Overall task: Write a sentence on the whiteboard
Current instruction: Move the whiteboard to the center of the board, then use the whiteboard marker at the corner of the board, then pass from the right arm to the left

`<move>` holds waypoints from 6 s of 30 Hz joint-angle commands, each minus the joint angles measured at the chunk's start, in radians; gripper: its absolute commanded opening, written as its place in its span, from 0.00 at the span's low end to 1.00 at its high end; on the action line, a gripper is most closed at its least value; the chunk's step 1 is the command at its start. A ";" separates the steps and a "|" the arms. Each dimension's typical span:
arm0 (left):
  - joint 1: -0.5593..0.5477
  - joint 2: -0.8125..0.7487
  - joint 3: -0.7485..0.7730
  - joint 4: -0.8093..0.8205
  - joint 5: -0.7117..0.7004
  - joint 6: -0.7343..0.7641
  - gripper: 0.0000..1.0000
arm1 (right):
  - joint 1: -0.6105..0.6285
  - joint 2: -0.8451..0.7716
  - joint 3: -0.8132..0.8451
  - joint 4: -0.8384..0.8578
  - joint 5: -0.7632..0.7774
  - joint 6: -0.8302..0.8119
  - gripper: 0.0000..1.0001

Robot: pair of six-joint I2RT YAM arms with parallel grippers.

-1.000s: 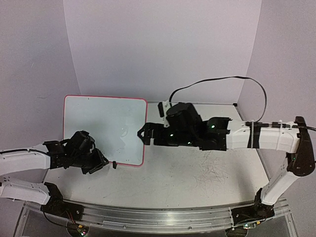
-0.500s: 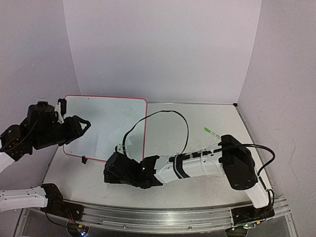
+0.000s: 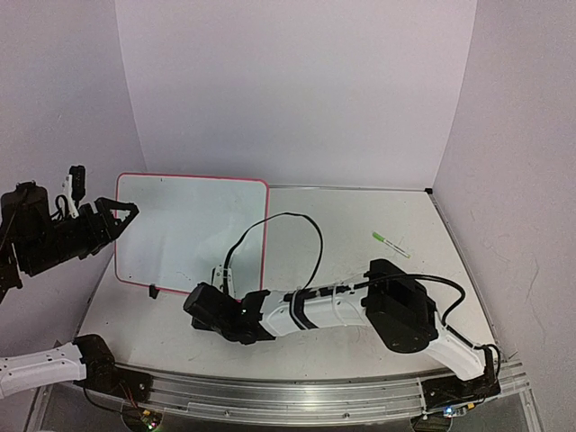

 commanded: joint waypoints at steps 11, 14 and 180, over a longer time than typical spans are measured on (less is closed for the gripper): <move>0.002 -0.006 0.058 -0.034 0.011 0.053 0.81 | -0.046 0.148 0.158 -0.042 0.080 -0.022 0.46; 0.002 -0.006 0.069 -0.037 0.005 0.054 0.81 | -0.051 0.158 0.173 -0.045 0.101 -0.048 0.37; -0.145 0.608 -0.181 0.939 0.738 -0.120 0.75 | -0.321 -1.074 -0.921 0.293 -0.768 -0.903 0.00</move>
